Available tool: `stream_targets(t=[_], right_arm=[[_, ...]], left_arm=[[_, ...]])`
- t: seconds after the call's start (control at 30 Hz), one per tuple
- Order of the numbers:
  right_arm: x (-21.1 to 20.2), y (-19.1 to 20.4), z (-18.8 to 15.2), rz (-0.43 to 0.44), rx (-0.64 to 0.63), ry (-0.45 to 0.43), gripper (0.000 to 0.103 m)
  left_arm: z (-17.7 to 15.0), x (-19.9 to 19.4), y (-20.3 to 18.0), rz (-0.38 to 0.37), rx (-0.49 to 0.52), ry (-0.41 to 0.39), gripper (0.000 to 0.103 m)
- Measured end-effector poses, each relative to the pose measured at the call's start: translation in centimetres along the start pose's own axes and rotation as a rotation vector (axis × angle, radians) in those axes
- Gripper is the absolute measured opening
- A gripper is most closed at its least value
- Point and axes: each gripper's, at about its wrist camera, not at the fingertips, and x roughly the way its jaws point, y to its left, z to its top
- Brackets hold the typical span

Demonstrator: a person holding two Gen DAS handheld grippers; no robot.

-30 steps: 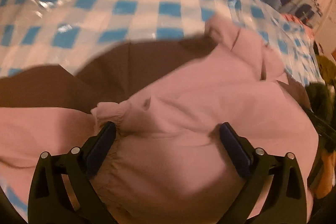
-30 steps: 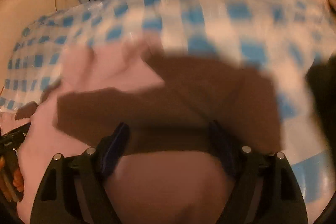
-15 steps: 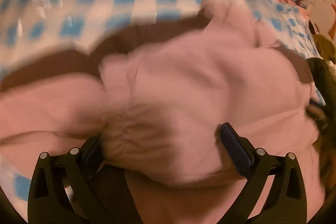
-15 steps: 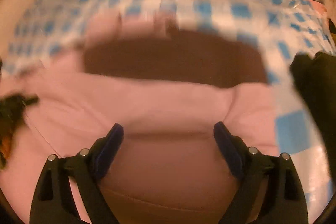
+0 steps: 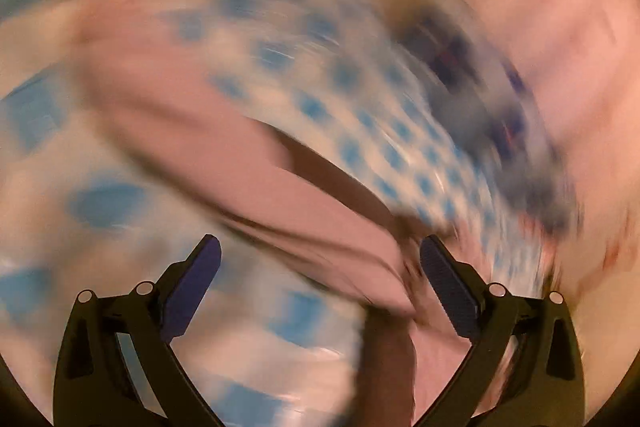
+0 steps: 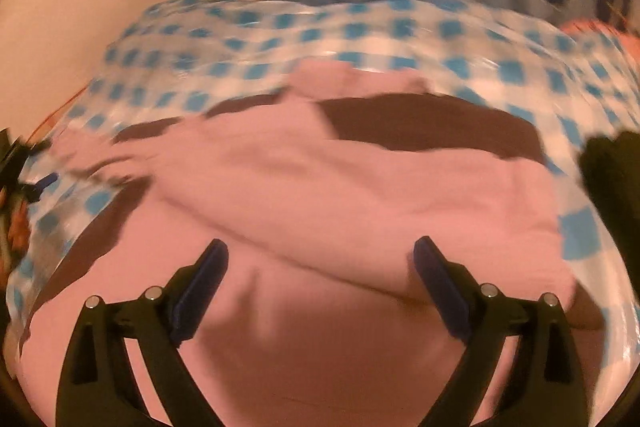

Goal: Fold large clothes

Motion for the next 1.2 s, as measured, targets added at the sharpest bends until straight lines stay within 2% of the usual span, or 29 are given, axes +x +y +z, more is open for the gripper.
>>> stream_targets(t=[0.07, 0.13, 0.2, 0.4, 0.6, 0.63, 0.67, 0.7, 0.73, 0.77, 0.87, 0.93, 0.97, 1.03, 1.1, 1.13, 1.17, 1.2], right_arm=[[0.9, 1.4, -0.1, 0.029, 0.006, -0.011, 0.091], [2.2, 1.2, -0.9, 0.055, 0.078, -0.020, 0.091], [3.5, 0.8, -2.3, 0.041, 0.101, -0.025, 0.091], [4.3, 1.4, -3.2, 0.012, 0.069, -0.021, 0.094], [4.5, 1.2, -3.4, 0.019, 0.074, -0.019, 0.095], [4.4, 1.2, -3.5, 0.021, 0.075, -0.023, 0.095], [4.3, 1.2, -3.5, 0.025, 0.077, -0.027, 0.095], [4.2, 1.1, -3.4, 0.028, 0.077, -0.031, 0.095], [3.9, 1.2, -3.4, 0.029, 0.077, -0.043, 0.095], [3.3, 1.3, -3.3, 0.022, 0.073, -0.067, 0.095], [0.4, 1.8, -2.4, -0.009, 0.041, -0.179, 0.095], [-1.5, 1.9, -0.8, -0.086, 0.002, -0.251, 0.095], [-1.7, 1.5, -0.2, -0.104, -0.004, -0.253, 0.096], [-1.4, -0.3, 1.6, -0.137, 0.025, -0.233, 0.096], [1.1, -2.8, 3.0, -0.142, 0.086, -0.139, 0.096], [3.4, -4.0, 3.1, -0.150, 0.106, -0.045, 0.096], [6.6, -4.8, 2.8, -0.163, 0.109, 0.110, 0.096], [9.1, -5.1, 2.0, -0.163, 0.082, 0.215, 0.097]], left_arm=[[2.4, -1.5, 4.5, 0.022, -0.126, -0.062, 0.096], [4.2, -1.9, 7.3, 0.047, -0.175, -0.087, 0.096], [5.5, -1.6, 9.1, 0.061, -0.209, -0.103, 0.096], [7.3, 2.0, 8.8, 0.036, -0.166, -0.100, 0.096], [8.7, 4.9, 9.2, 0.051, -0.226, -0.116, 0.096], [8.8, 5.2, 9.1, 0.054, -0.231, -0.110, 0.091], [8.8, 5.5, 8.9, 0.067, -0.225, -0.097, 0.077], [8.9, 6.2, 8.5, 0.111, -0.206, -0.065, 0.042], [9.0, 6.8, 8.1, 0.184, -0.186, -0.041, 0.034], [9.0, 7.0, 7.8, 0.194, -0.176, -0.040, 0.025], [9.3, 6.7, 6.5, 0.210, -0.135, -0.056, 0.017], [9.6, 5.8, 4.2, 0.212, -0.068, -0.095, 0.017], [9.6, 5.3, 3.0, 0.205, -0.039, -0.111, 0.016], [10.0, 4.2, -0.9, 0.170, 0.034, -0.150, 0.016], [10.1, 3.3, -4.9, 0.123, 0.103, -0.167, 0.016], [9.9, 2.8, -7.3, 0.096, 0.145, -0.171, 0.016], [9.5, 2.4, -10.6, 0.056, 0.200, -0.169, 0.016], [9.1, 2.1, -13.3, 0.026, 0.246, -0.168, 0.016]])
